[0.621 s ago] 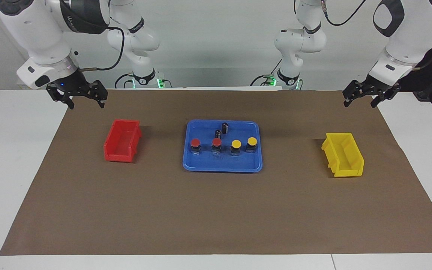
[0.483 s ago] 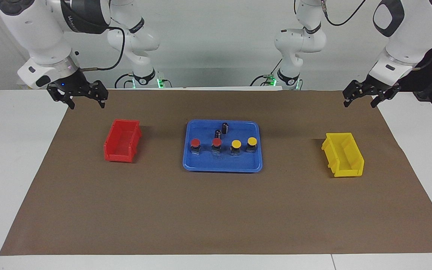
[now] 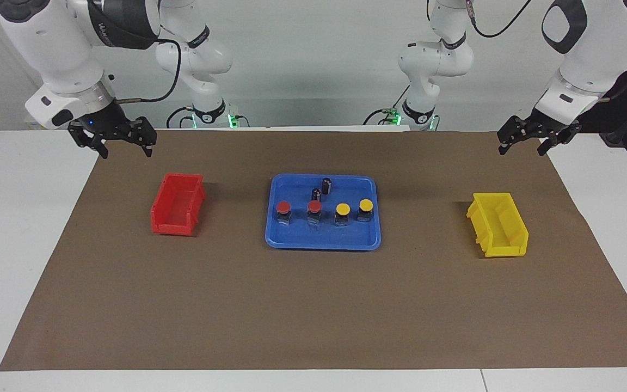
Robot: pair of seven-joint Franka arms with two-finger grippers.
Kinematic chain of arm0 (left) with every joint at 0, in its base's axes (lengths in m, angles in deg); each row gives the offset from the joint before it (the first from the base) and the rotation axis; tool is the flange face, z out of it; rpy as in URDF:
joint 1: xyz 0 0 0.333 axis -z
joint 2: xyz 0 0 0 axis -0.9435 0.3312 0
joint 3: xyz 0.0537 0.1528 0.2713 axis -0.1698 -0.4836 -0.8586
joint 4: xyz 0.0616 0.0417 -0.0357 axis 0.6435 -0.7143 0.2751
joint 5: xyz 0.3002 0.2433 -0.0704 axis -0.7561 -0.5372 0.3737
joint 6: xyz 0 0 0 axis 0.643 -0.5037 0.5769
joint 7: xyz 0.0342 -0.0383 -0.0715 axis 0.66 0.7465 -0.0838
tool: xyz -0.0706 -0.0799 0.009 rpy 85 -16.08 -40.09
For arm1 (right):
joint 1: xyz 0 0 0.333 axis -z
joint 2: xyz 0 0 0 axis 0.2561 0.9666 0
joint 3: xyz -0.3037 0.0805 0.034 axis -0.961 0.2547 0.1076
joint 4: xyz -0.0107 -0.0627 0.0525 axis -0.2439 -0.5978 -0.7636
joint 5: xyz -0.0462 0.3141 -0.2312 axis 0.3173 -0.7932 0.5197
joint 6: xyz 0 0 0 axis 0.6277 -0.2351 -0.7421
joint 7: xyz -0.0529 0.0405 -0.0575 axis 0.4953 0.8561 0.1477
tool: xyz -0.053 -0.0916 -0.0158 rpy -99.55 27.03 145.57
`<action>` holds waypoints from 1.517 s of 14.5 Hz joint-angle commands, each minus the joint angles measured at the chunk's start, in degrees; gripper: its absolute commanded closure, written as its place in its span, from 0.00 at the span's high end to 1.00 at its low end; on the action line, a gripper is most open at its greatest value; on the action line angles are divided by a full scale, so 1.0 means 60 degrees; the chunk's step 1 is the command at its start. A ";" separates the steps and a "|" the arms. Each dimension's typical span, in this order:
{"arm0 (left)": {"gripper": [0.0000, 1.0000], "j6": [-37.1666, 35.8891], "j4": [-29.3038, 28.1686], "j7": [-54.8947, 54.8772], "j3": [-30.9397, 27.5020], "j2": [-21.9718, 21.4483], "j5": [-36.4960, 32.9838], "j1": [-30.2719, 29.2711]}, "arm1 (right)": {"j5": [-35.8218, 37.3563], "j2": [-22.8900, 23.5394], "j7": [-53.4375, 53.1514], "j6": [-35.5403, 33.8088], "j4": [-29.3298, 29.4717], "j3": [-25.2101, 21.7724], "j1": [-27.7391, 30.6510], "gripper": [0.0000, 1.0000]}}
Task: Sort red and yellow buttons by color
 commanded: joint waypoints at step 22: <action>1.00 0.0799 -0.0942 0.0436 0.0021 -0.0481 -0.0521 -0.0383 | -0.0363 0.1352 -0.6448 0.6639 -0.3698 0.0257 -0.4810 1.00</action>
